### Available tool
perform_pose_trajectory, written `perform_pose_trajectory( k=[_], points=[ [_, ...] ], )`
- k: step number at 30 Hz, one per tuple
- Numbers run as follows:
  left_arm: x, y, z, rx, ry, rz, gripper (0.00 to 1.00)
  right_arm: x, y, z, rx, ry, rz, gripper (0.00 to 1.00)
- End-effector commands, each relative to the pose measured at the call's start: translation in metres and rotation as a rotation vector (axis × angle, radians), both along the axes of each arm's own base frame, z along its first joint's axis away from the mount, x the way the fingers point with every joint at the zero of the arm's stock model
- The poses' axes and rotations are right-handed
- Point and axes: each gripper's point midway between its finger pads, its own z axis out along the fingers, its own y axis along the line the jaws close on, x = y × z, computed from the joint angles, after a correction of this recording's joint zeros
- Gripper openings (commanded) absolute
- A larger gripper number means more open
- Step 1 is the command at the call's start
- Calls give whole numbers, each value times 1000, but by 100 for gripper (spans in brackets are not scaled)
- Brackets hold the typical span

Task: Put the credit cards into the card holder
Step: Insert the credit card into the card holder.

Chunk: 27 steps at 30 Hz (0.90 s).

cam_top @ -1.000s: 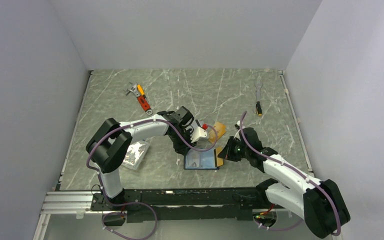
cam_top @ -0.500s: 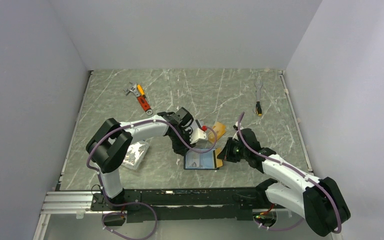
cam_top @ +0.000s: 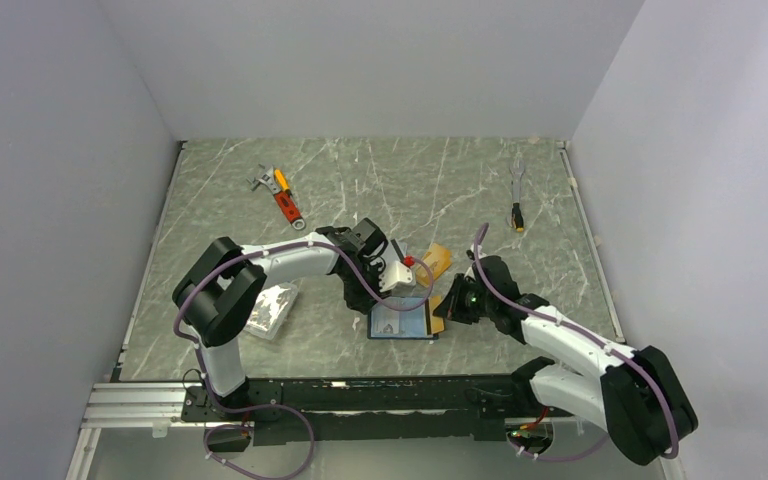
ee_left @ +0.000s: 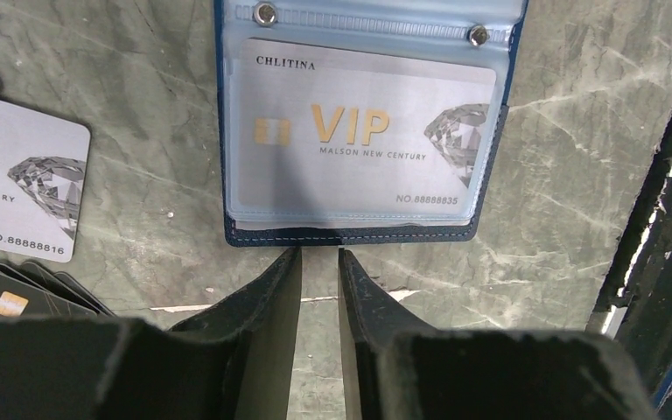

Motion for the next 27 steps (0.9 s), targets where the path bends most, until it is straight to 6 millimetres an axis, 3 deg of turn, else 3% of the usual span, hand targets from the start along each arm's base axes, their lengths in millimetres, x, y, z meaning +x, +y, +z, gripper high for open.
perform_pose_trajectory(
  k=[1,18,22,27],
  points=[
    [1,-5,0,-10,-18,-27,27,-6,-6,-18,-47,62,-18,0],
    [4,-7,0,-5,-22,-41,25,-18,5,-26,-14,134,39,0],
    [9,-15,20,-41,-24,-44,24,-22,4,-27,-1,129,39,0],
    [16,-41,51,-127,-17,-52,25,-23,14,-29,46,141,59,0]
  ],
)
